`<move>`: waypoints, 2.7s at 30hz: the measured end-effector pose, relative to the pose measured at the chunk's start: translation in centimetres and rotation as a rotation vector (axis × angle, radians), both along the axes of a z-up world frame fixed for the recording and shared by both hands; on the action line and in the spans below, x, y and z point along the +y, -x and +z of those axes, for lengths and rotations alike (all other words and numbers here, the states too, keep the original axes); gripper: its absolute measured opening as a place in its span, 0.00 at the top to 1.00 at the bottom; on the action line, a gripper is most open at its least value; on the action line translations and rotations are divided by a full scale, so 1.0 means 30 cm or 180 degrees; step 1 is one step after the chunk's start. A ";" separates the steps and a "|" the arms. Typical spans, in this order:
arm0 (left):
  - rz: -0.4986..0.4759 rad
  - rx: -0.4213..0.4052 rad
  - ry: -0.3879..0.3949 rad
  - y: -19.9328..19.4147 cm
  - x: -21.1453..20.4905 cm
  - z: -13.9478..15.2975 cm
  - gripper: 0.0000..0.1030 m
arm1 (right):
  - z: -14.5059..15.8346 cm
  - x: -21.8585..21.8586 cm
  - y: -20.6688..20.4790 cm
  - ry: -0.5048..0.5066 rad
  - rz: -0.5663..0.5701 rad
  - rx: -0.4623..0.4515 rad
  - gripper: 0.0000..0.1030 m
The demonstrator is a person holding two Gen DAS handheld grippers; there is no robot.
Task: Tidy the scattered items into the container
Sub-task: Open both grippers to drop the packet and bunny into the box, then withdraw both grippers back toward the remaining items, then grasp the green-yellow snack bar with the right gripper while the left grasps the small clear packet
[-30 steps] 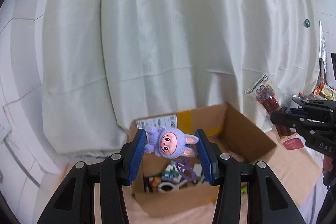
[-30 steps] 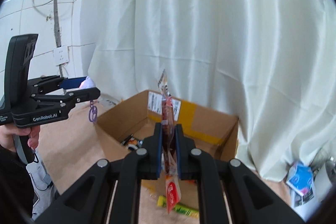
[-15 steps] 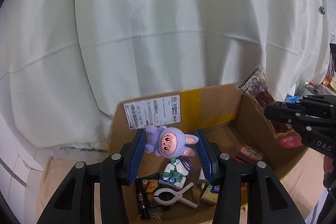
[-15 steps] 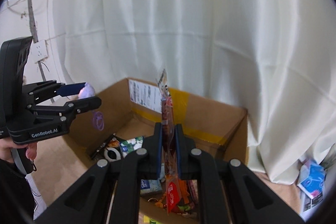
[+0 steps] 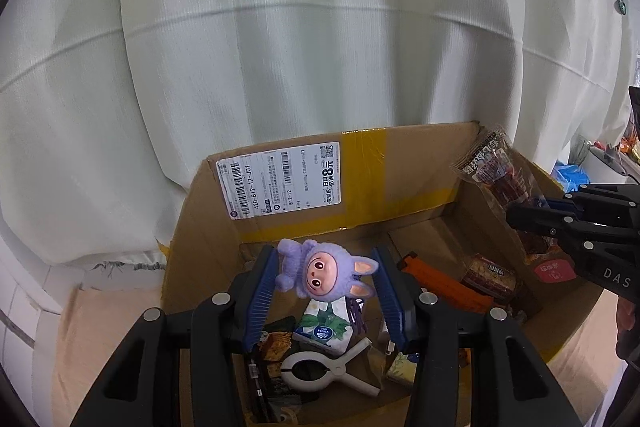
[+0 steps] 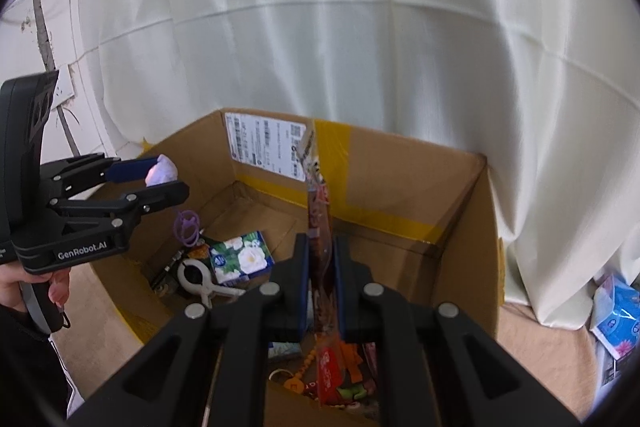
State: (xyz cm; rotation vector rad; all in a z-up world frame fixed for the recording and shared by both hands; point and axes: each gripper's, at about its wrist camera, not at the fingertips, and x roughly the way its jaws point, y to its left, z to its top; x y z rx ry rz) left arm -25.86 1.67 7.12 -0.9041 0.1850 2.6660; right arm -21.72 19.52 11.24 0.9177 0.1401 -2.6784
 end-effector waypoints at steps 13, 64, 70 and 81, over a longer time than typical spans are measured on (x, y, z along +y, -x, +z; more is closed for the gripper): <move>0.0169 0.0004 -0.0066 -0.027 -0.002 0.032 0.11 | 0.026 0.030 -0.030 0.0126 -0.0101 0.0114 0.20; 0.0298 -0.0225 -0.0066 -0.471 0.123 -0.349 0.00 | -0.262 0.162 -0.487 -0.0376 0.0093 -0.0045 0.00; 0.0329 -0.0416 0.0121 -0.401 0.191 -0.445 0.00 | -0.366 0.145 -0.394 -0.0769 0.0292 -0.0207 0.00; 0.0362 -0.0663 0.0226 -0.331 0.246 -0.514 0.00 | -0.433 0.151 -0.314 -0.0777 0.0483 -0.0414 0.00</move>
